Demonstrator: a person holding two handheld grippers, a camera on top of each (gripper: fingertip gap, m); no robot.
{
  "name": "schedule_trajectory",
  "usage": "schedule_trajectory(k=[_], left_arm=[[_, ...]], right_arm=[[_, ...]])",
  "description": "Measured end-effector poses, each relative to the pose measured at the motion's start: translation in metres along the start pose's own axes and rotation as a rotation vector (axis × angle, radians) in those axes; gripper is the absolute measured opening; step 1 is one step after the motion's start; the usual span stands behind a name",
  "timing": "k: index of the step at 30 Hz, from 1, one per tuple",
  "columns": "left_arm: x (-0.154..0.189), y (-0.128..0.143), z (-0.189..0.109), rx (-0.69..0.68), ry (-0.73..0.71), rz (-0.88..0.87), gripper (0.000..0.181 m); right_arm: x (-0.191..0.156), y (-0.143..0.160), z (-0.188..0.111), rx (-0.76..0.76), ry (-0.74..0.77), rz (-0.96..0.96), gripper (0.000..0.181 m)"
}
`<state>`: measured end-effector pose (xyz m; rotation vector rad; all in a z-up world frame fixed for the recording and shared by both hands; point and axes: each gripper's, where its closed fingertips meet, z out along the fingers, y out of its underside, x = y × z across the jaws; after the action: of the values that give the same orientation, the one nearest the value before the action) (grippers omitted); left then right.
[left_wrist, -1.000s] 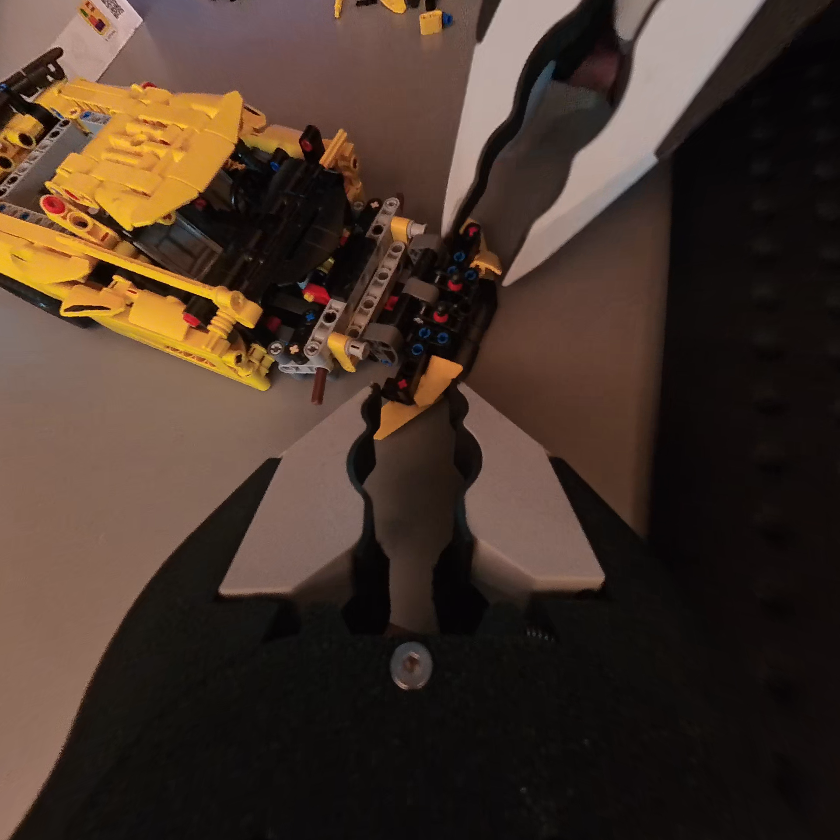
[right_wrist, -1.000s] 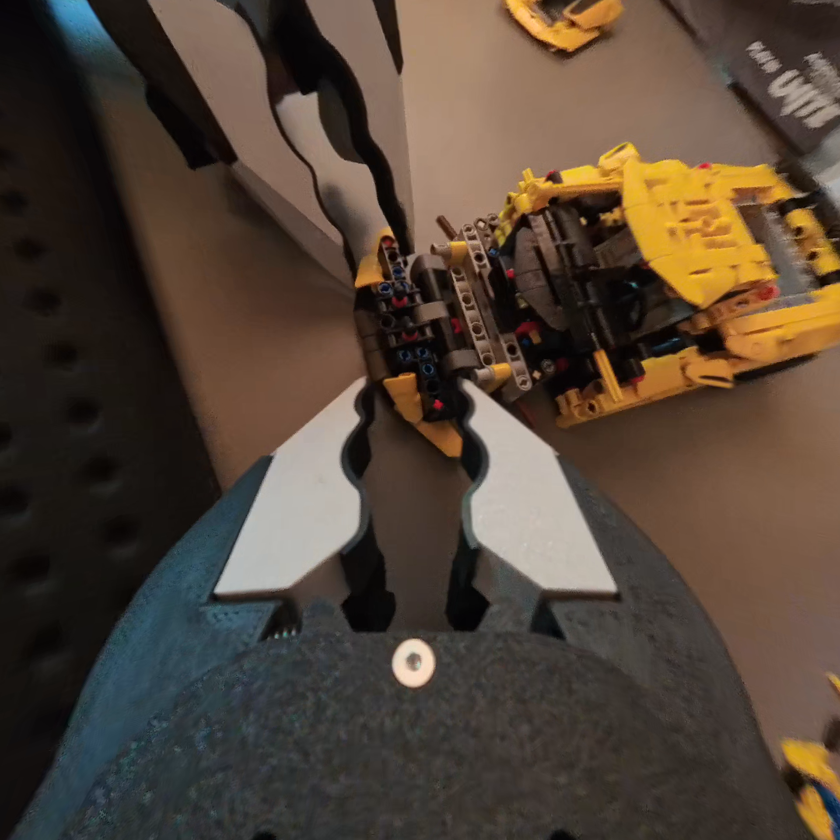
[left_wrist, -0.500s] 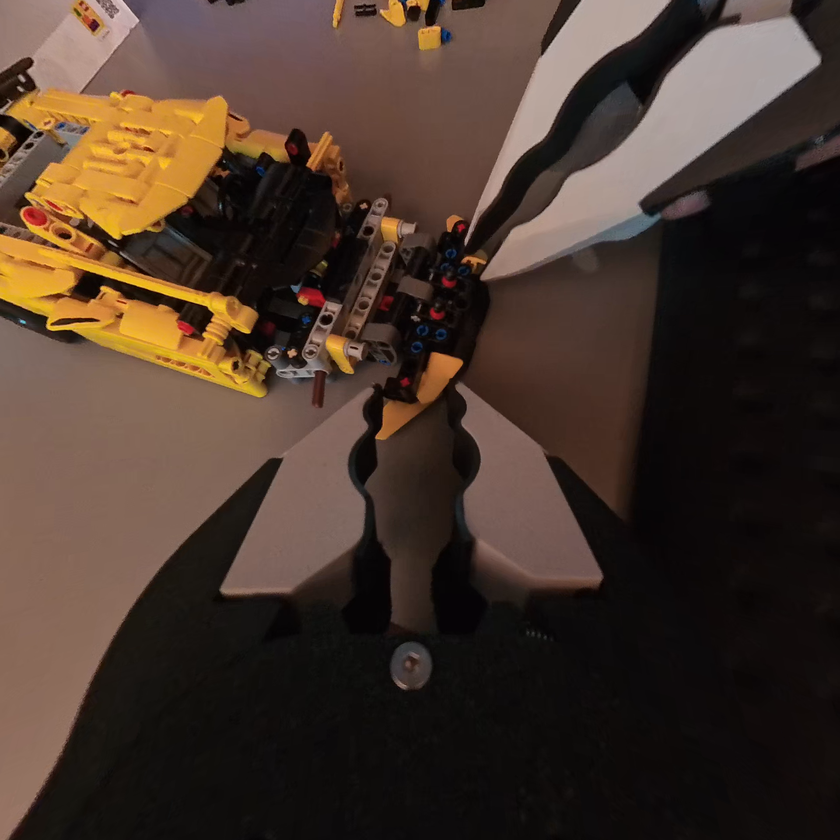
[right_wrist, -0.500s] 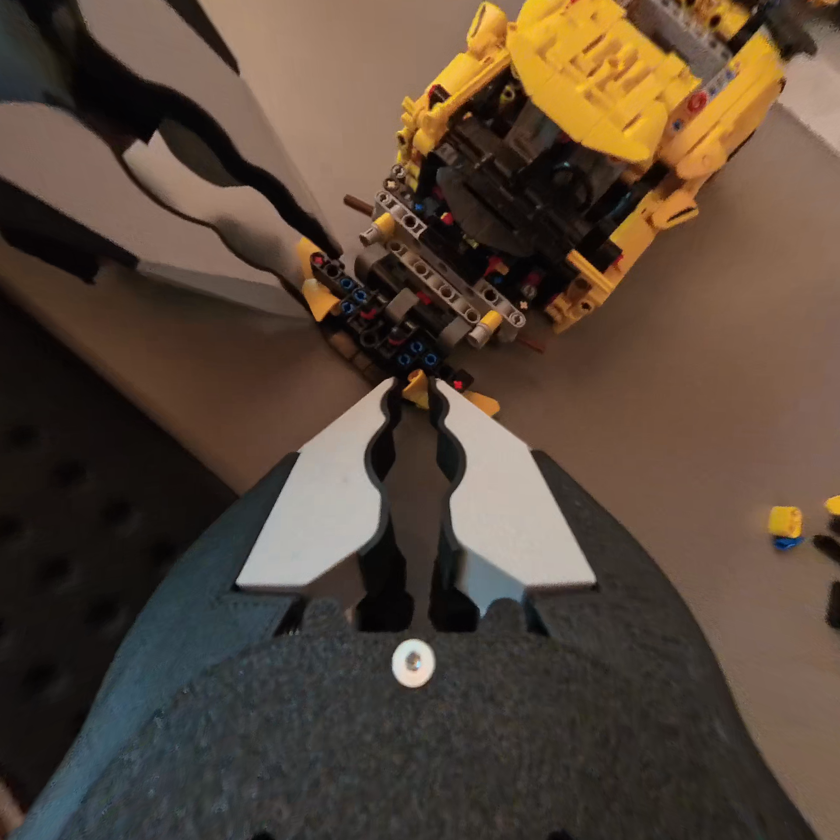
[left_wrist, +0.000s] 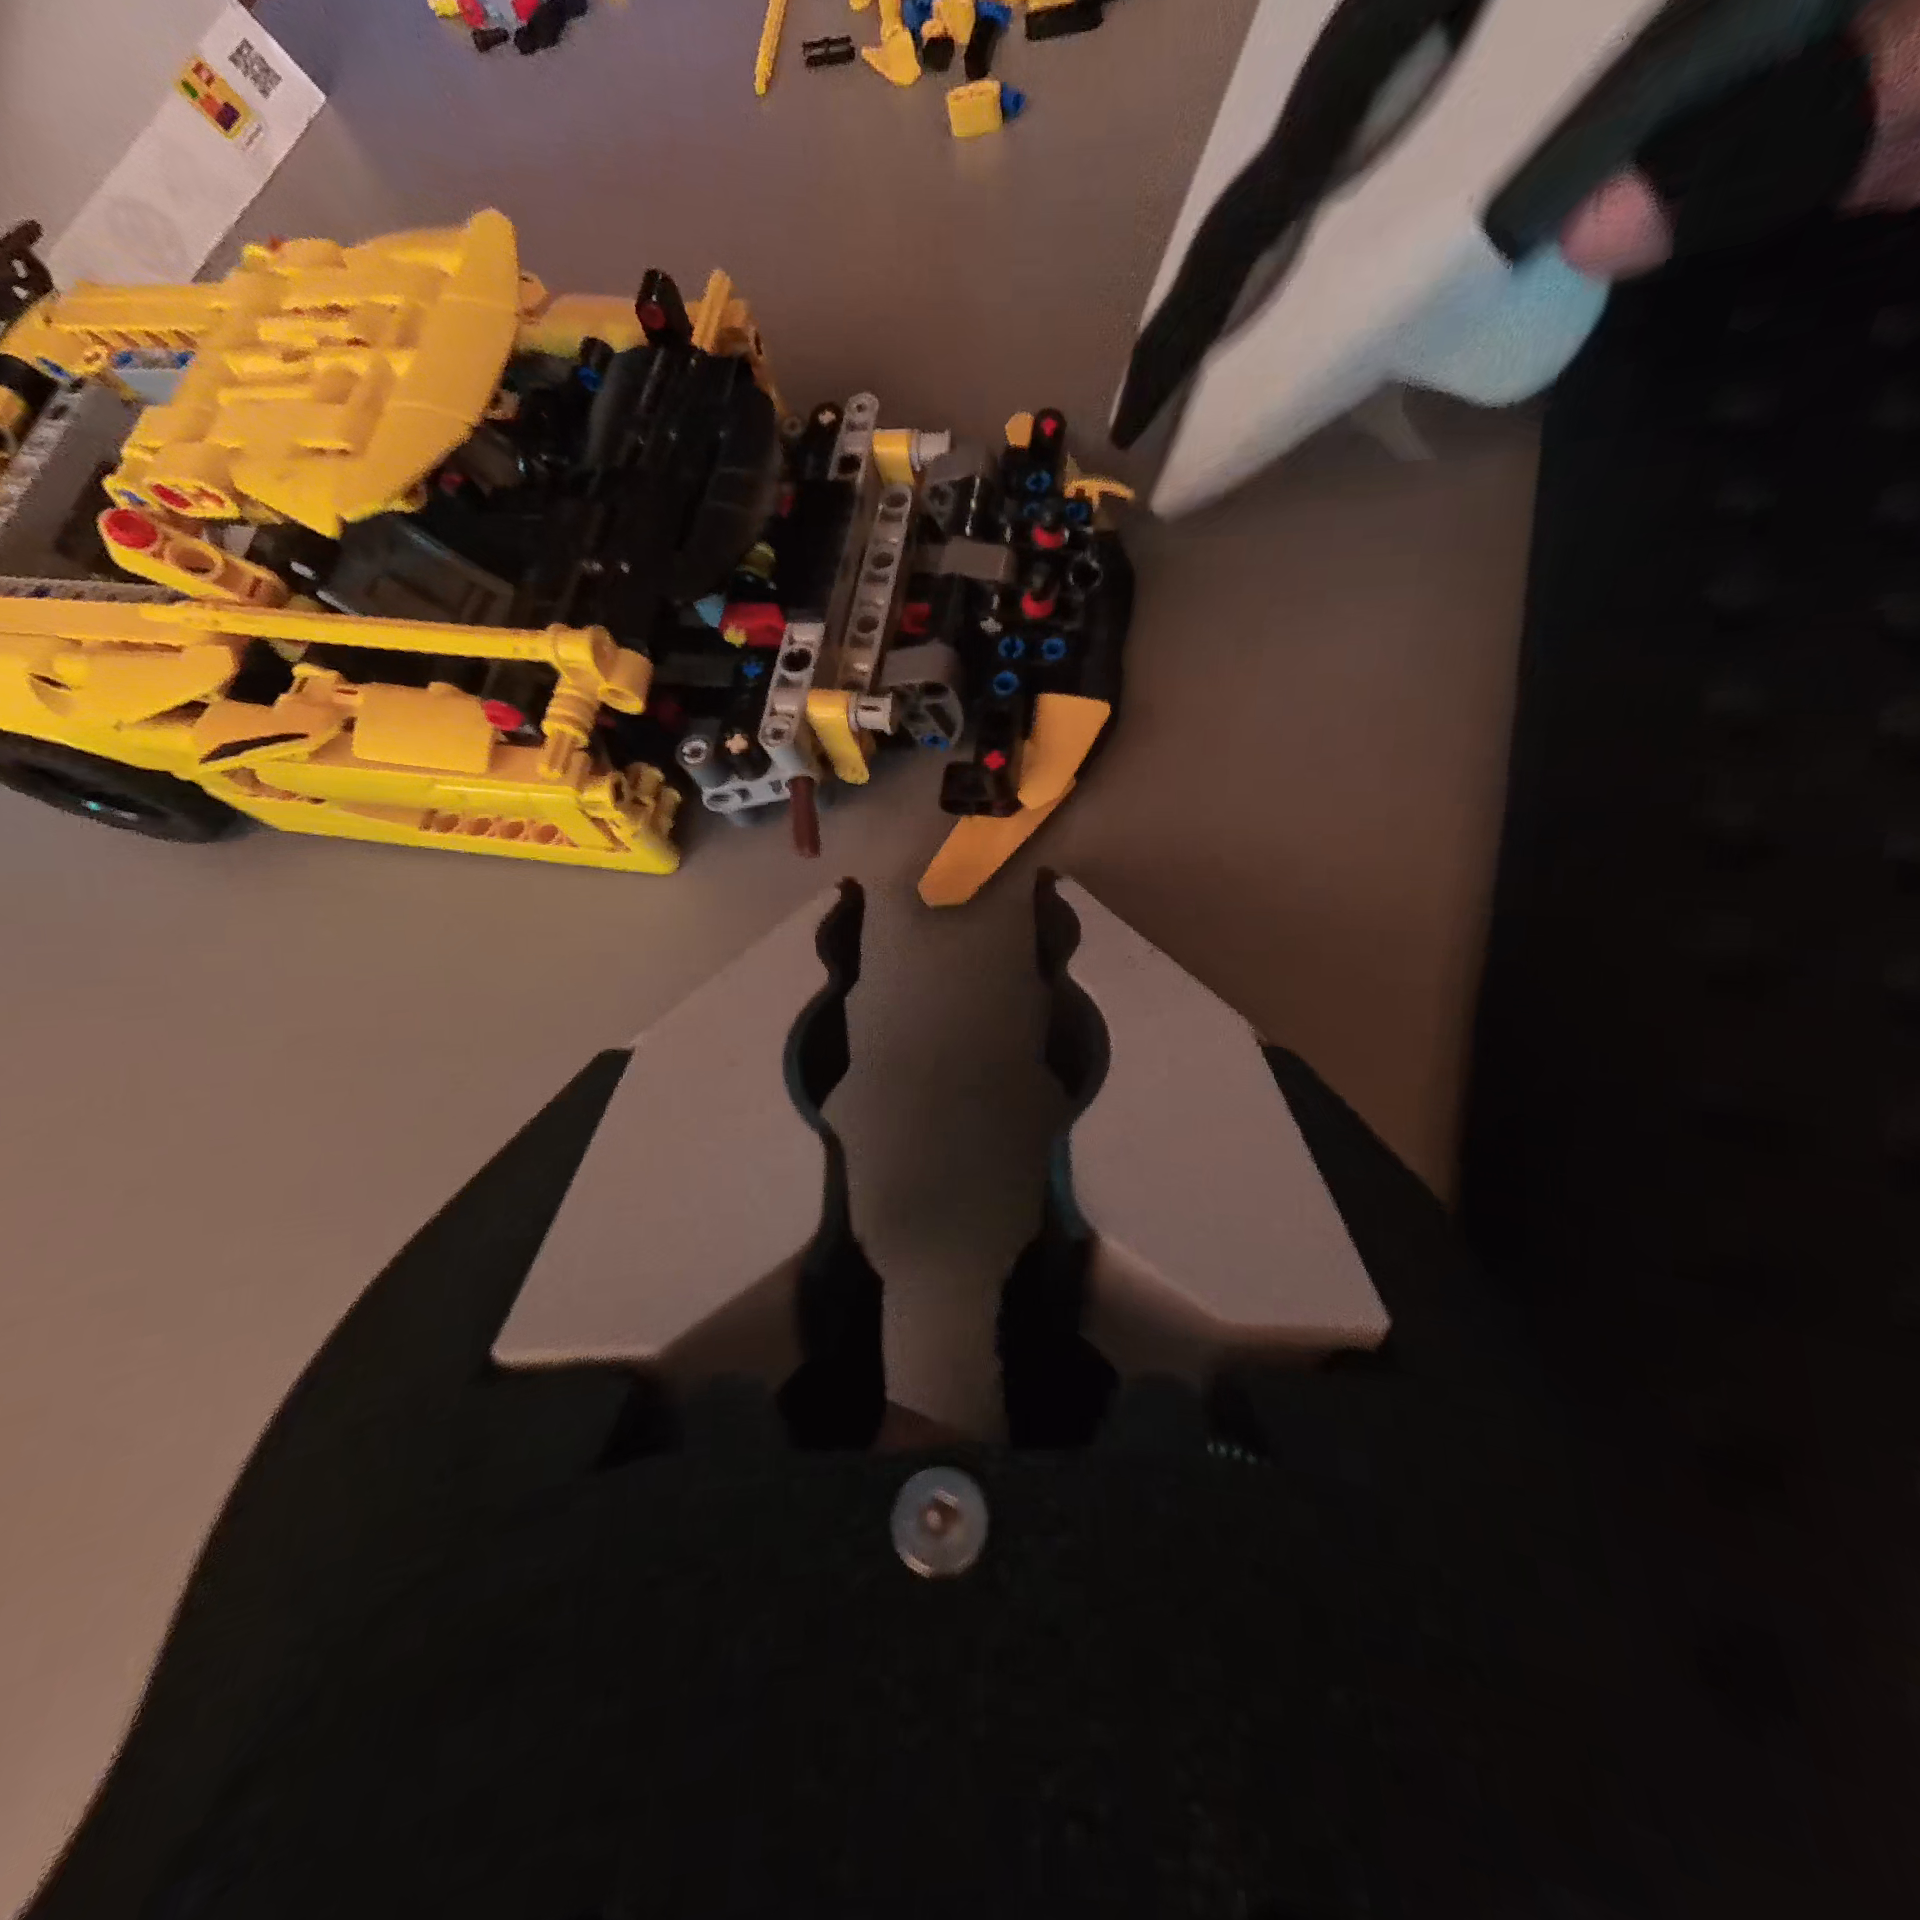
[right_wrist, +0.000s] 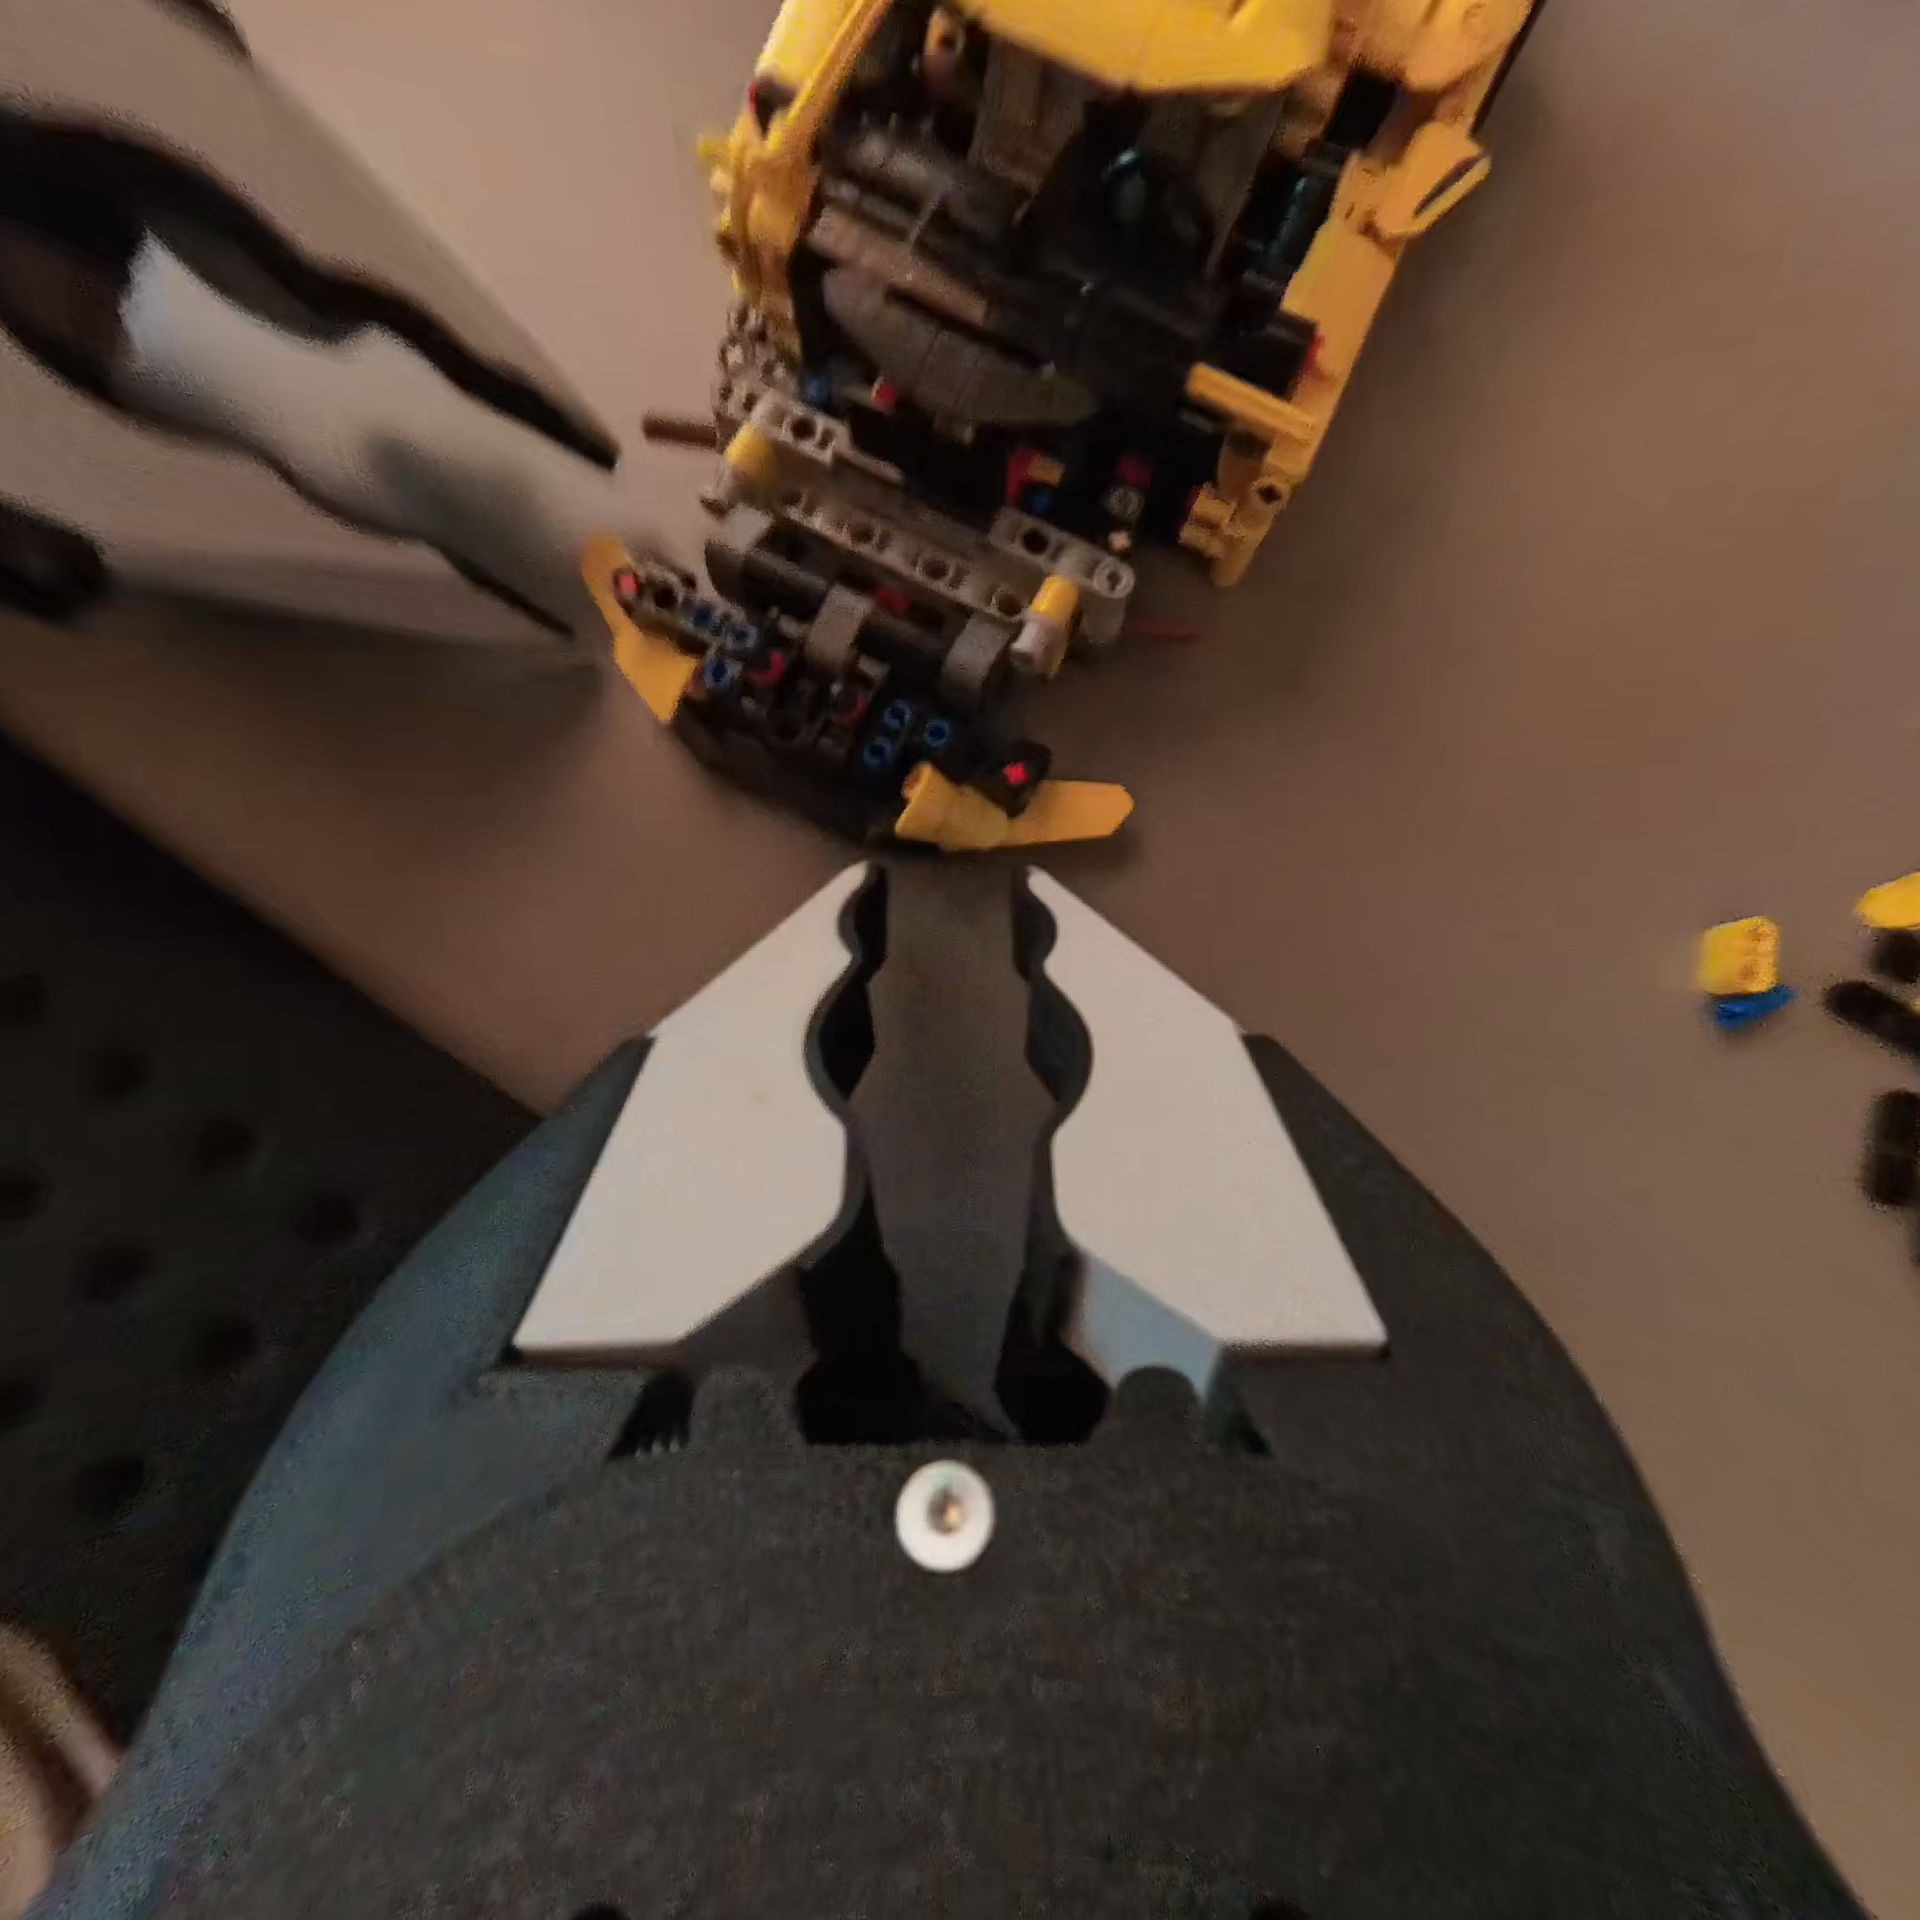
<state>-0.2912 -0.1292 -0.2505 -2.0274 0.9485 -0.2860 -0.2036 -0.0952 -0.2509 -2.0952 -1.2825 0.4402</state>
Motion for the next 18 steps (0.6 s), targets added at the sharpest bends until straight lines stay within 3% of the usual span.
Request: schedule_trajectory(k=[4, 7, 9, 13, 18], left_arm=[[0.009, -0.006, 0.005, 0.011, 0.111, -0.006, 0.035], [0.017, -0.009, 0.009, 0.003, 0.196, -0.040, 0.036], [0.019, -0.011, 0.013, -0.004, 0.212, -0.039, 0.036], [0.011, -0.014, 0.027, -0.037, 0.158, 0.004, 0.026], [0.010, -0.015, 0.030, -0.042, 0.163, -0.033, 0.024]], right_arm=[[0.005, -0.003, 0.002, 0.004, 0.174, -0.174, 0.028], [0.002, -0.007, 0.006, 0.004, 0.173, -0.186, 0.026], [0.005, -0.007, 0.009, -0.007, 0.174, -0.183, 0.015], [0.012, -0.009, 0.011, -0.020, 0.189, -0.199, 0.012], [0.015, -0.011, 0.007, 0.027, -0.156, 0.294, 0.007]])
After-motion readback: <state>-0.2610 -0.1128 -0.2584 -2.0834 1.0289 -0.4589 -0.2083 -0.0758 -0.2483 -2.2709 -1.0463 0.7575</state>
